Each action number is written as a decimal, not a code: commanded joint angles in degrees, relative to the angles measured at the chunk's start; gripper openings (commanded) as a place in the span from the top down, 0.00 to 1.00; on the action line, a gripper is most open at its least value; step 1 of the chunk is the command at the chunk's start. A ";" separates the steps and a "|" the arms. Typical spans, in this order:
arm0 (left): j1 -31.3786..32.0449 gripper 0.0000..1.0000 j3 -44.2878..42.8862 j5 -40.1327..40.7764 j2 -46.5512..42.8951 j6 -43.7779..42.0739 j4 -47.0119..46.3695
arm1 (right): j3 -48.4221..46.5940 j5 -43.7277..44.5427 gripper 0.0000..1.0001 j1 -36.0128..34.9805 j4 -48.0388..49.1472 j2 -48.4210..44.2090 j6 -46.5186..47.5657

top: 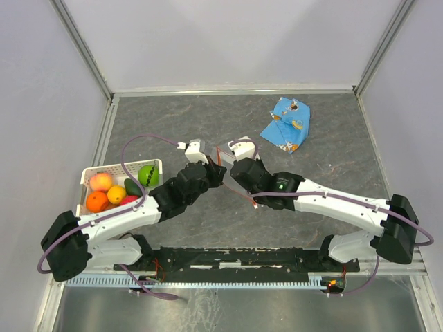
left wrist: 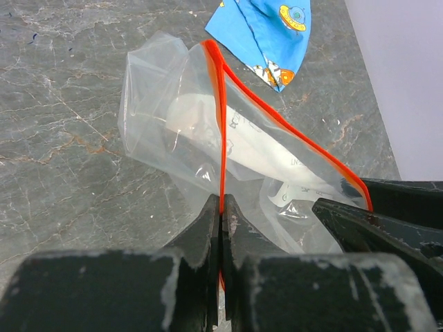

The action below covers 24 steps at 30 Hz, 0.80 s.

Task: Place the food in the zip-top bag and seal the zipper
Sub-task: Open the zipper of the food storage bag.

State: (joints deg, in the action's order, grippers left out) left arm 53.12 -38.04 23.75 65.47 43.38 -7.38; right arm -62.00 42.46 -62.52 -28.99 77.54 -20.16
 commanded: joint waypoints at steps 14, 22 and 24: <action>0.16 0.97 -0.17 -0.53 -2.32 1.51 0.81 | 0.58 6.33 0.81 -0.32 7.03 2.25 5.77; 0.22 0.97 0.34 -2.78 -3.19 1.81 3.82 | 0.90 20.71 0.98 -0.16 12.56 -0.79 13.60; 0.17 0.97 0.87 -2.79 -3.93 2.25 4.39 | 1.66 23.70 0.98 0.24 15.53 -1.67 15.47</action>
State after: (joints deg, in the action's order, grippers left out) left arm 53.12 -38.04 21.71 64.20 43.40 -3.88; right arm -61.10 55.09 -62.52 -20.84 79.40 -9.98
